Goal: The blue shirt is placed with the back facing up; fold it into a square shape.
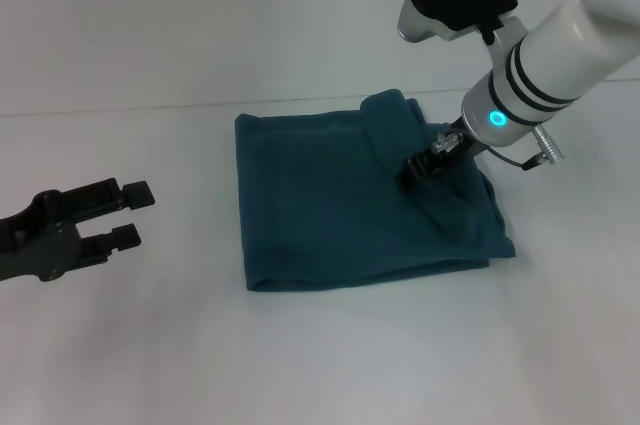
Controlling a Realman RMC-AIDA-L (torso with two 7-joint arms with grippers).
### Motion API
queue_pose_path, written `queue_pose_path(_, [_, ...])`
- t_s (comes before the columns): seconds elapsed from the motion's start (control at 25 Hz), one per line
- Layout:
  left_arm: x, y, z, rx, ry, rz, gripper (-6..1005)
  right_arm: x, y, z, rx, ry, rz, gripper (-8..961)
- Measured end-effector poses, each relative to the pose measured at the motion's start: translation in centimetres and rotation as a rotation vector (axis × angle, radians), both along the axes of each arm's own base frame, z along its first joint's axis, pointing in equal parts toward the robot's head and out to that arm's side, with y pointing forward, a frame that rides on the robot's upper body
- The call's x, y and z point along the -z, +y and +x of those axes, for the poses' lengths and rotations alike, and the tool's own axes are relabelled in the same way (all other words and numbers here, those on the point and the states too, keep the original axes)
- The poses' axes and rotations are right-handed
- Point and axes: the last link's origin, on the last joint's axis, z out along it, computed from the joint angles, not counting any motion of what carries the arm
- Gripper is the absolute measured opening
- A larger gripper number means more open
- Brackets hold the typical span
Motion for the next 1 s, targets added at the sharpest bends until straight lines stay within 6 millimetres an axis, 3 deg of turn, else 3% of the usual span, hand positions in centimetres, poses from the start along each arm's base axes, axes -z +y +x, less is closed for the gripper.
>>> queue_pose_path(0.32, [0.0,0.1,0.0,0.000,-0.002,0.001,786,0.3,-0.3,0.3,0.000,-0.025,-0.018,484])
queue_pose_path(0.52, [0.0,0.1,0.0,0.000,-0.002,0.001,786,0.3,-0.3,0.4,0.001,-0.026,-0.017,245])
queue_pose_path(0.84, [0.1,0.0,0.1,0.001,-0.004,0.001,786,-0.7,-0.2,1.2,0.043,-0.033,0.010,20])
queue_pose_path(1.0, [0.0,0.1,0.1,0.000,-0.005,0.003,787,-1.9,-0.4,2.0,0.078,-0.036,0.036,20])
